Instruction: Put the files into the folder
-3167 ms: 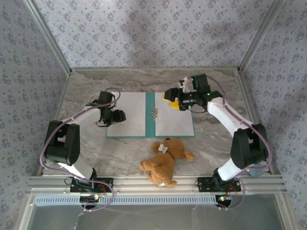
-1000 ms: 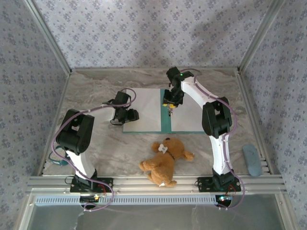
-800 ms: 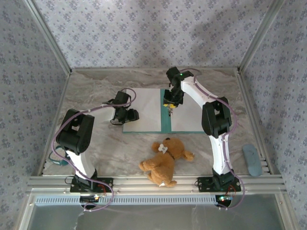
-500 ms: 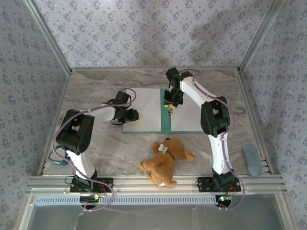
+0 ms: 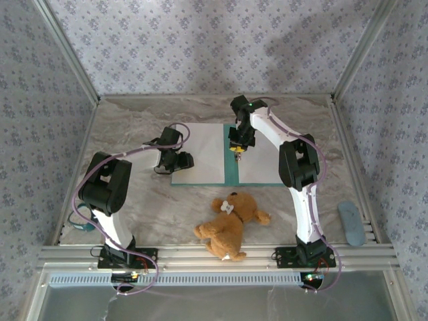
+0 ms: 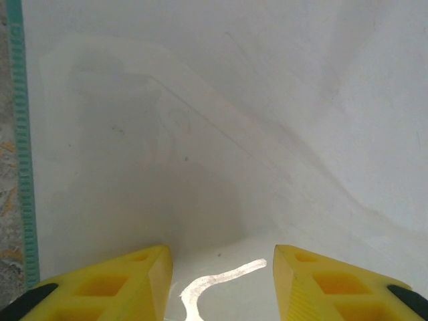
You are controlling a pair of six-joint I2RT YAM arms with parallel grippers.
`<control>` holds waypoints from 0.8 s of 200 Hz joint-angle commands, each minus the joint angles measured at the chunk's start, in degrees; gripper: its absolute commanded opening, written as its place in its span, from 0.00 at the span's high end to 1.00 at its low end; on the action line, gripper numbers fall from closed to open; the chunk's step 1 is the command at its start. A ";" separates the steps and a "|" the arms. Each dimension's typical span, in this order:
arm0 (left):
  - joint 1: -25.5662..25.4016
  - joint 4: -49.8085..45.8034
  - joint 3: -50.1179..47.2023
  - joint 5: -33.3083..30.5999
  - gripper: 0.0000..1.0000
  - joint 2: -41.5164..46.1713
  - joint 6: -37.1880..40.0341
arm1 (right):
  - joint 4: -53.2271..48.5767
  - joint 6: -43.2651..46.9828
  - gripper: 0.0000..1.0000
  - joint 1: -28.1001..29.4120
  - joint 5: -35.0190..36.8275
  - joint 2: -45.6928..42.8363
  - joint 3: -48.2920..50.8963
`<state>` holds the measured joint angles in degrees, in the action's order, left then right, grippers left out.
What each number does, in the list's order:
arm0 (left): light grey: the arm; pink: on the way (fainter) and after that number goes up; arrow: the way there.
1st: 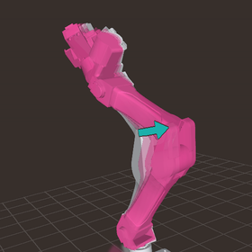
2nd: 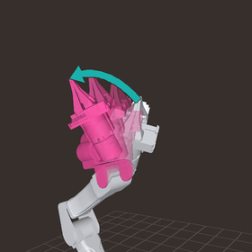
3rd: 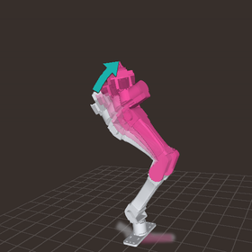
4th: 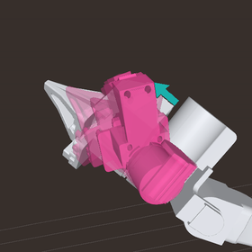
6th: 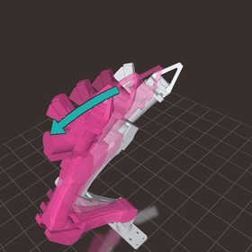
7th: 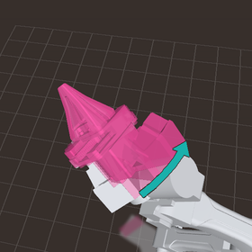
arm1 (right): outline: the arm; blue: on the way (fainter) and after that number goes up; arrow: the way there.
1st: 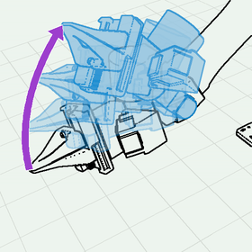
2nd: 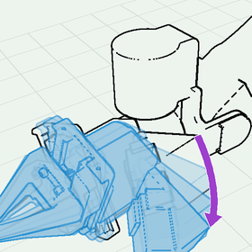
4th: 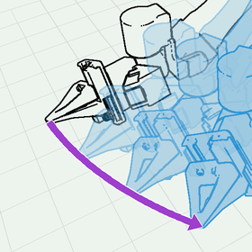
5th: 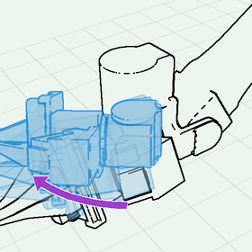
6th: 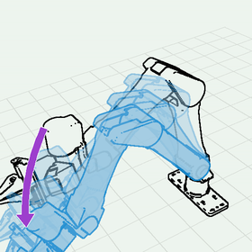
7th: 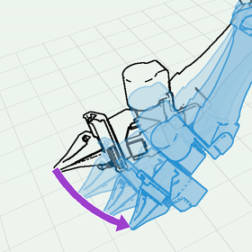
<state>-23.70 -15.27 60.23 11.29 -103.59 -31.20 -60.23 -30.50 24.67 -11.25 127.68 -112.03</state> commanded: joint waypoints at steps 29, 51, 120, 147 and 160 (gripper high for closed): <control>-0.38 -4.11 -0.10 -0.05 0.55 -1.94 -0.53 | -2.72 0.61 0.80 0.35 1.02 1.05 -1.83; -0.36 -4.24 -0.20 -0.10 0.55 -1.88 -0.46 | -3.35 0.78 0.80 0.44 1.48 1.16 -1.79; -0.36 -4.24 -0.24 -0.06 0.55 -2.18 -0.64 | -4.84 1.61 0.84 0.42 2.42 1.26 -2.14; -0.38 -4.24 -0.20 -0.09 0.55 -2.32 -0.70 | -5.56 2.04 0.86 0.41 2.89 1.59 -2.38; -0.35 -4.20 -0.20 -0.08 0.55 -2.49 -0.70 | -6.12 2.16 0.88 0.50 3.14 1.85 -2.83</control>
<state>-23.70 -15.27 60.23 11.29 -103.63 -31.20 -62.67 -29.39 24.77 -9.76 128.09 -112.81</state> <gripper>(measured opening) 0.449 0.135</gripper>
